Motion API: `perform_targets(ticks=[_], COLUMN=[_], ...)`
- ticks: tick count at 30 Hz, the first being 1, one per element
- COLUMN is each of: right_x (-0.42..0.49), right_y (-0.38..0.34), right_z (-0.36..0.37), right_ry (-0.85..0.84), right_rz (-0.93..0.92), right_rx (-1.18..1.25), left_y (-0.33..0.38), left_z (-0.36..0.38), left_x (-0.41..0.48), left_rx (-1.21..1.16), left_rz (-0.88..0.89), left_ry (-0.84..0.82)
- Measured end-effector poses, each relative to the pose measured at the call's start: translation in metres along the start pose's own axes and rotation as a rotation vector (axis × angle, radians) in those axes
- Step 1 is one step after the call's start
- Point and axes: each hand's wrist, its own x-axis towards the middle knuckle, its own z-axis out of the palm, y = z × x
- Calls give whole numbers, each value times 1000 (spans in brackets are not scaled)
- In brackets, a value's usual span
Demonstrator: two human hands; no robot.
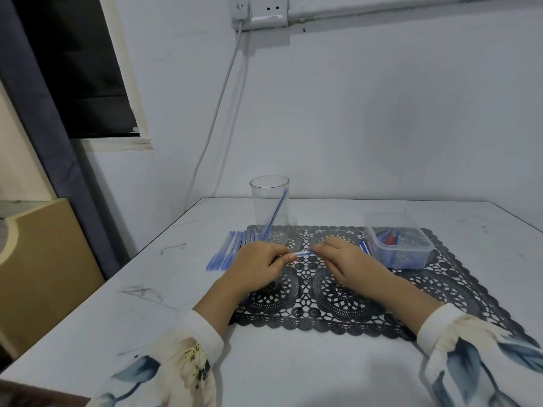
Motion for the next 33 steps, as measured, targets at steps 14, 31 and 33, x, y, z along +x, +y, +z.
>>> perform_targets(ticks=[14, 31, 33], right_x=[-3, -1, 0], right_y=[2, 16, 15], right_z=[-3, 9, 9], right_ry=[122, -99, -123], right_rz=[212, 109, 110], right_rx=[124, 20, 16], left_y=[-1, -1, -1], left_z=[-2, -4, -4], left_x=[0, 0, 0], left_rx=[5, 25, 27], left_rz=[-79, -100, -98], left_ry=[32, 52, 58])
